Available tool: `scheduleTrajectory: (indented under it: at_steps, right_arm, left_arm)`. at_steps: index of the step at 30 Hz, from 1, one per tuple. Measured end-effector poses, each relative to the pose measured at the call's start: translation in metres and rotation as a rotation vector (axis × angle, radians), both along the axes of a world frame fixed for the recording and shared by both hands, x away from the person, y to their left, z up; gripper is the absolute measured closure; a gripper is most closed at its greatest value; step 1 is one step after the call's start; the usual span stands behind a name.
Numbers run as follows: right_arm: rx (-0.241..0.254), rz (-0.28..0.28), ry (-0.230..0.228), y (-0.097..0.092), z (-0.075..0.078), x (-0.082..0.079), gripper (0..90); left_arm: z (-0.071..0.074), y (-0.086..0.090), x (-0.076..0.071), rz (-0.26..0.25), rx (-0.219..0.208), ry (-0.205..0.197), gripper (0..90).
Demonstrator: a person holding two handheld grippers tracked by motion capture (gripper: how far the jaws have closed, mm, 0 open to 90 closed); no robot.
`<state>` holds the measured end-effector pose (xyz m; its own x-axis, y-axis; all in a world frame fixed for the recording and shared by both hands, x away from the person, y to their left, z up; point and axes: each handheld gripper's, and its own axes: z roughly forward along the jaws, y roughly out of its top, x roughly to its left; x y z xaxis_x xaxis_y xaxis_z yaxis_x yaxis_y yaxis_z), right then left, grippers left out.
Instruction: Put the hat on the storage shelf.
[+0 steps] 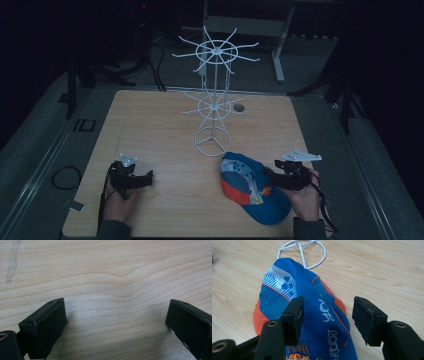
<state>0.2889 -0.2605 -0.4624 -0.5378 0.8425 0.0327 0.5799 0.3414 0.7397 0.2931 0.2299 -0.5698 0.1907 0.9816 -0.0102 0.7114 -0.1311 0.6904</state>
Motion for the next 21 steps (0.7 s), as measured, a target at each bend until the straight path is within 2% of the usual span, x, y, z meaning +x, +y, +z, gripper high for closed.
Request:
scheduleTrajectory:
  at_steps: [10, 17, 21]
  right_arm:
    - [-0.001, 0.016, 0.005, 0.005, 0.010, 0.003, 42.0]
    - [0.018, 0.068, 0.034, 0.006, 0.014, 0.013, 41.8]
    - [0.010, 0.089, 0.042, 0.009, 0.015, 0.017, 41.0]
  left_arm:
    - [0.000, 0.000, 0.000, 0.000, 0.000, 0.000, 3.8]
    - [0.000, 0.000, 0.000, 0.000, 0.000, 0.000, 3.8]
    - [0.000, 0.000, 0.000, 0.001, -0.001, -0.001, 3.8]
